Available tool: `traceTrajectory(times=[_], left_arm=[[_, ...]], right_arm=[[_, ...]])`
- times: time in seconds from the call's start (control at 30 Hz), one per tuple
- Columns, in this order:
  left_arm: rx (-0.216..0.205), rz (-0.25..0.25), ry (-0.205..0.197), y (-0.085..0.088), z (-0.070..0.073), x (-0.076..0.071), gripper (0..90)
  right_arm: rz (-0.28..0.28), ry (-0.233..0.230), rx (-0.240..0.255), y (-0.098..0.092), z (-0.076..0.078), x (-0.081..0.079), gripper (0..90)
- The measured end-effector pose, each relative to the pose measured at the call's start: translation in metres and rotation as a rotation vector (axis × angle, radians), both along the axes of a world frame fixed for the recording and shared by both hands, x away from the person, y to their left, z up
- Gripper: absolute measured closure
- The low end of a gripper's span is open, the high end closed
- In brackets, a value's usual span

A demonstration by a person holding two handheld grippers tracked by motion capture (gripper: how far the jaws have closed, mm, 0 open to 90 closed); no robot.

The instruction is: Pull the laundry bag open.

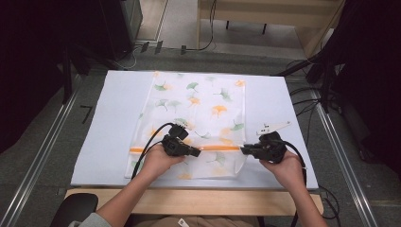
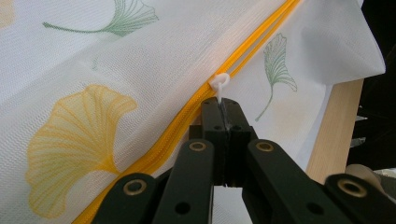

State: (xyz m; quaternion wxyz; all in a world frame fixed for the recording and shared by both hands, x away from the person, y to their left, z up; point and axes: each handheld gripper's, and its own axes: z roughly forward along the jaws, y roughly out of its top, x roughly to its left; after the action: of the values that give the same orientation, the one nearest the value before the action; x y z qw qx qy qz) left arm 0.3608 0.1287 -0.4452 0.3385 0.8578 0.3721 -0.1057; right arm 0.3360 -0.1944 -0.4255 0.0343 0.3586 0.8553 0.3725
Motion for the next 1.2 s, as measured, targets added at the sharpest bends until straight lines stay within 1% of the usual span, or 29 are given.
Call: traceTrajectory(times=[0.1, 0.13, 0.23, 0.33, 0.43, 0.47, 0.57, 0.7, 0.73, 0.77, 0.8, 0.83, 0.87, 0.93, 0.97, 1.03, 1.07, 1.13, 1.2], left_arm=[[0.001, -0.010, 0.004, 0.000, 0.000, 0.000, 90.0], [-0.005, -0.012, -0.002, 0.001, 0.001, -0.002, 90.0], [0.006, -0.023, -0.009, 0.002, 0.006, -0.006, 90.0], [0.015, -0.027, -0.006, 0.003, 0.005, -0.005, 90.0], [0.012, -0.018, 0.005, 0.004, 0.003, -0.004, 90.0], [0.009, -0.011, 0.014, 0.005, 0.000, -0.002, 90.0], [0.016, -0.003, 0.013, 0.007, 0.000, -0.002, 90.0], [0.046, 0.009, 0.007, 0.019, 0.006, -0.003, 90.0], [0.046, 0.009, 0.007, 0.019, 0.006, -0.003, 90.0], [0.062, 0.009, 0.011, 0.027, 0.007, -0.004, 90.0], [0.063, 0.012, 0.013, 0.031, 0.007, -0.005, 90.0], [0.063, 0.012, 0.013, 0.031, 0.007, -0.005, 90.0], [0.055, 0.025, 0.017, 0.039, 0.007, -0.007, 90.0], [0.035, 0.034, 0.028, 0.044, 0.007, -0.008, 90.0], [0.035, 0.034, 0.028, 0.044, 0.007, -0.008, 90.0], [0.035, 0.036, 0.012, 0.045, 0.008, -0.010, 90.0], [0.035, 0.036, 0.012, 0.045, 0.008, -0.010, 90.0], [0.021, 0.041, 0.007, 0.046, 0.010, -0.011, 90.0], [0.019, 0.041, 0.006, 0.045, 0.009, -0.010, 90.0]], right_arm=[[-0.001, 0.002, -0.003, 0.000, 0.000, -0.001, 85.1], [0.000, 0.000, -0.002, 0.001, 0.000, -0.001, 85.1], [0.002, -0.002, -0.002, 0.001, 0.000, -0.001, 85.1], [0.004, 0.004, -0.010, 0.002, -0.002, 0.000, 85.1], [0.002, 0.008, -0.011, 0.002, -0.001, -0.001, 85.1], [0.002, 0.002, -0.011, 0.002, -0.001, -0.001, 85.1], [0.005, -0.004, -0.012, 0.001, -0.001, -0.001, 85.1], [0.005, -0.003, -0.014, 0.002, -0.002, -0.001, 85.1], [0.005, -0.002, -0.014, 0.002, -0.002, -0.001, 85.1], [0.007, -0.002, -0.017, 0.002, -0.002, -0.002, 85.1], [0.007, -0.002, -0.016, 0.002, -0.002, -0.002, 85.1], [0.006, -0.002, -0.016, 0.002, -0.002, -0.002, 85.1], [0.007, -0.002, -0.016, 0.002, -0.002, -0.002, 85.1], [0.007, 0.001, -0.015, 0.003, -0.002, -0.002, 85.1], [0.008, 0.002, -0.017, 0.003, -0.002, -0.002, 85.1], [0.012, -0.004, -0.022, 0.005, -0.002, -0.002, 85.1], [0.013, -0.003, -0.024, 0.005, -0.002, -0.003, 85.1], [0.012, -0.001, -0.025, 0.005, -0.003, -0.002, 85.1], [0.010, 0.002, -0.022, 0.004, -0.003, -0.002, 85.1]])
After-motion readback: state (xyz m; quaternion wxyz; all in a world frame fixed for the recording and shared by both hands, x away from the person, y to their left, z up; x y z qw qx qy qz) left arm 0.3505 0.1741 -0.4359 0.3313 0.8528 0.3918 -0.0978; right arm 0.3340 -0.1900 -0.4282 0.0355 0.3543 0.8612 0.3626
